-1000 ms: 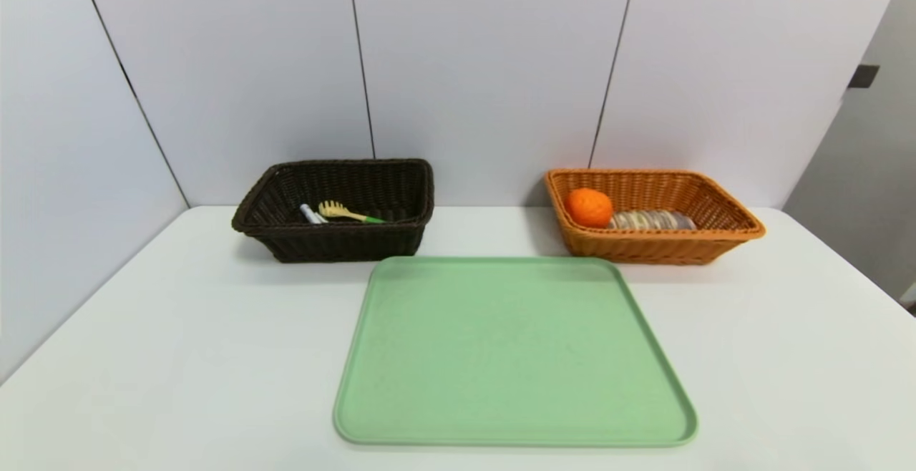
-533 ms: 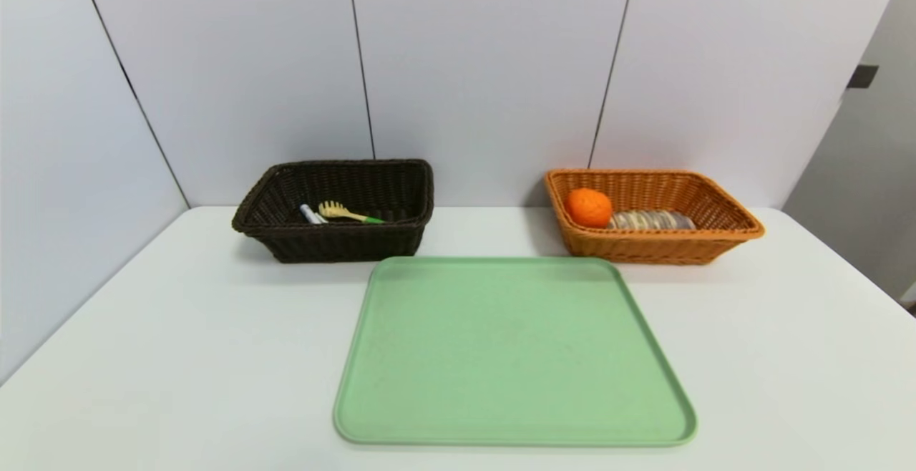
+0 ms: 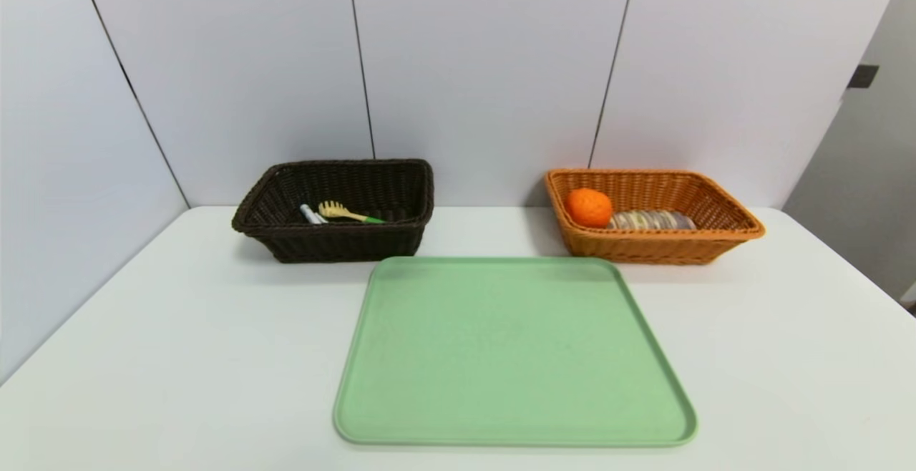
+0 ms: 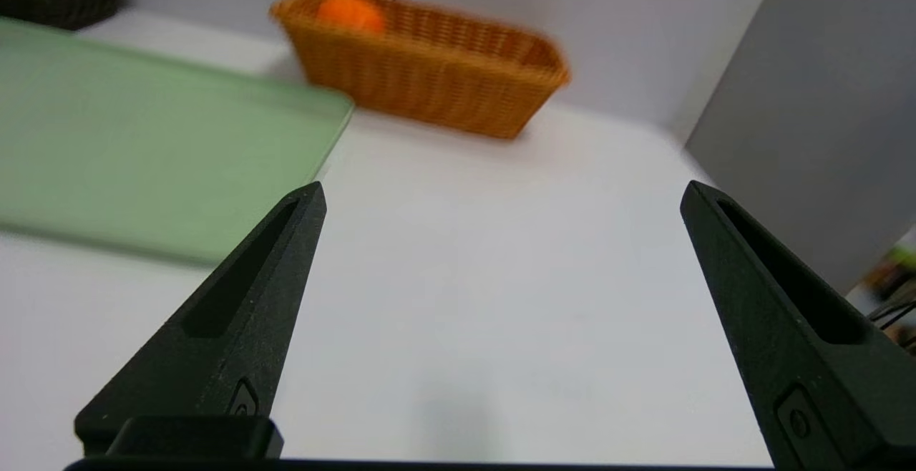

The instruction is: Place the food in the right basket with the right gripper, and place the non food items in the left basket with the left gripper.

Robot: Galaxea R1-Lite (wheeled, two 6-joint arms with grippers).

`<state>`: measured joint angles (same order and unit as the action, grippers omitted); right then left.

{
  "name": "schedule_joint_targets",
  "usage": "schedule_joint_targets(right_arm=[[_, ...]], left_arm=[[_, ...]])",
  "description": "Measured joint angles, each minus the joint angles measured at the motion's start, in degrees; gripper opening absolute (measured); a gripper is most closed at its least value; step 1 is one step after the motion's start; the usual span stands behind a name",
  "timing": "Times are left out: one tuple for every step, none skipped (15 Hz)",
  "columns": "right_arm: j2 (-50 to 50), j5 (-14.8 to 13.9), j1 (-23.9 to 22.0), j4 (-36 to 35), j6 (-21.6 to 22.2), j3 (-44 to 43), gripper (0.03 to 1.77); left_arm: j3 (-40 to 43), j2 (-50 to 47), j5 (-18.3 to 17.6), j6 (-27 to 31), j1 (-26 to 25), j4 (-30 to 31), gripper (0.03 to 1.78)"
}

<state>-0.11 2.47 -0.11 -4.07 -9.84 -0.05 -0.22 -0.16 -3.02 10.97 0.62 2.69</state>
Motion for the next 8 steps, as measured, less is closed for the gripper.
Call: schedule_joint_targets(right_arm=[[0.0, 0.1, 0.0, 3.5, 3.0, 0.0, 1.71], [0.0, 0.1, 0.0, 4.4, 4.3, 0.0, 1.71], [0.0, 0.1, 0.0, 4.5, 4.9, 0.0, 1.71], [0.0, 0.0, 0.0, 4.5, 5.4, 0.0, 1.71], [0.0, 0.0, 0.0, 4.5, 5.7, 0.0, 1.71], [0.0, 0.0, 0.0, 4.5, 5.7, 0.0, 1.71], [0.0, 0.0, 0.0, 4.5, 5.8, 0.0, 1.71], [0.0, 0.0, 0.0, 4.5, 5.8, 0.0, 1.71]], left_arm=[[0.1, 0.0, -0.2, -2.2, 0.0, -2.7, 1.69], [0.1, 0.0, -0.2, -4.4, 0.0, -3.0, 1.69], [0.1, 0.0, -0.2, -5.5, 0.0, -3.0, 1.69], [0.1, 0.0, -0.1, -6.1, 0.0, -3.0, 1.69], [0.2, 0.0, 0.3, -7.1, 0.0, -3.0, 1.69], [0.2, 0.0, 0.6, -7.4, 0.0, -2.9, 1.69], [0.2, 0.0, 0.7, -7.6, 0.0, -2.9, 1.69], [0.2, 0.0, 0.7, -7.8, 0.0, -2.9, 1.69]])
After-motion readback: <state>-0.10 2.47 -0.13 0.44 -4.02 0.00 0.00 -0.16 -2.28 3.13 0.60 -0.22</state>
